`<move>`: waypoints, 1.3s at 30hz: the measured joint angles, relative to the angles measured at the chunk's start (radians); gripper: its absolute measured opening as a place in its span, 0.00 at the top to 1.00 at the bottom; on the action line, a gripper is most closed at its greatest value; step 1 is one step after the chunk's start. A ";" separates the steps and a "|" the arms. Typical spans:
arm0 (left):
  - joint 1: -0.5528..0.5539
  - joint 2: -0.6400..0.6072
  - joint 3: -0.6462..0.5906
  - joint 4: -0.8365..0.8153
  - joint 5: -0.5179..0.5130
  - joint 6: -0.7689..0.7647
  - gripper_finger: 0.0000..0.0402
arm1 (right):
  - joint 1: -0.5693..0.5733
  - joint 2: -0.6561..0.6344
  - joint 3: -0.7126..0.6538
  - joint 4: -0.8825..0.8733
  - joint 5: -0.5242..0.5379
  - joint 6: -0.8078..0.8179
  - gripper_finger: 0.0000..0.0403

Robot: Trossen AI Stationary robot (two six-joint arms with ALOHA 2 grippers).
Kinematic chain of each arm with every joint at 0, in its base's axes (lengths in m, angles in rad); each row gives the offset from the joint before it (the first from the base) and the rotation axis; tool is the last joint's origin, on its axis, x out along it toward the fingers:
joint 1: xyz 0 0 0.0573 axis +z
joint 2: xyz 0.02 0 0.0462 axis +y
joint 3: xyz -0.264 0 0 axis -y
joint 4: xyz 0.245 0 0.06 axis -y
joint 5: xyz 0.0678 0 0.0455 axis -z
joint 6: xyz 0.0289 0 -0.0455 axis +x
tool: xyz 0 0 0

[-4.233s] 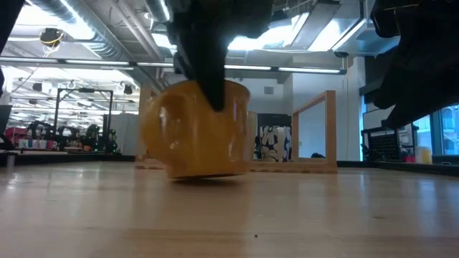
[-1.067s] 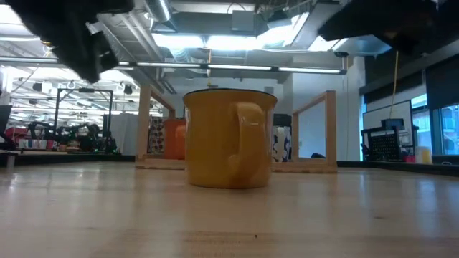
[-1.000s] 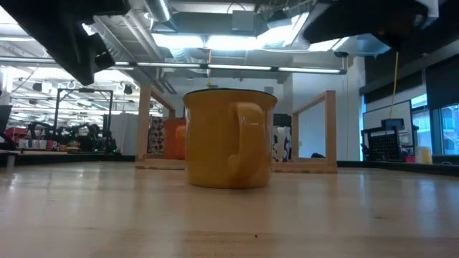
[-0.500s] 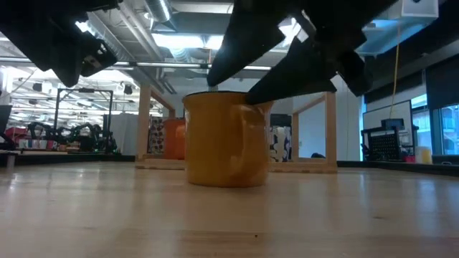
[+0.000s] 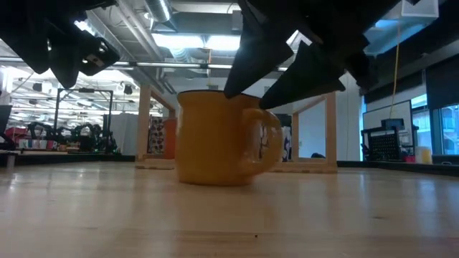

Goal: Place coffee mugs
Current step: Put the yellow mug on the shelf

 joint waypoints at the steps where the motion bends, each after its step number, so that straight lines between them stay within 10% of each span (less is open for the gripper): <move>1: 0.000 0.000 0.000 0.000 -0.001 0.004 0.68 | -0.003 0.001 0.013 -0.030 -0.005 -0.001 0.43; 26: 0.000 0.001 0.000 -0.006 -0.012 0.050 0.68 | -0.054 -0.130 0.024 -0.381 -0.296 -0.117 0.43; 39: -0.001 0.001 0.000 -0.014 -0.028 0.016 0.68 | -0.167 -0.409 -0.439 0.224 -0.552 -0.478 0.43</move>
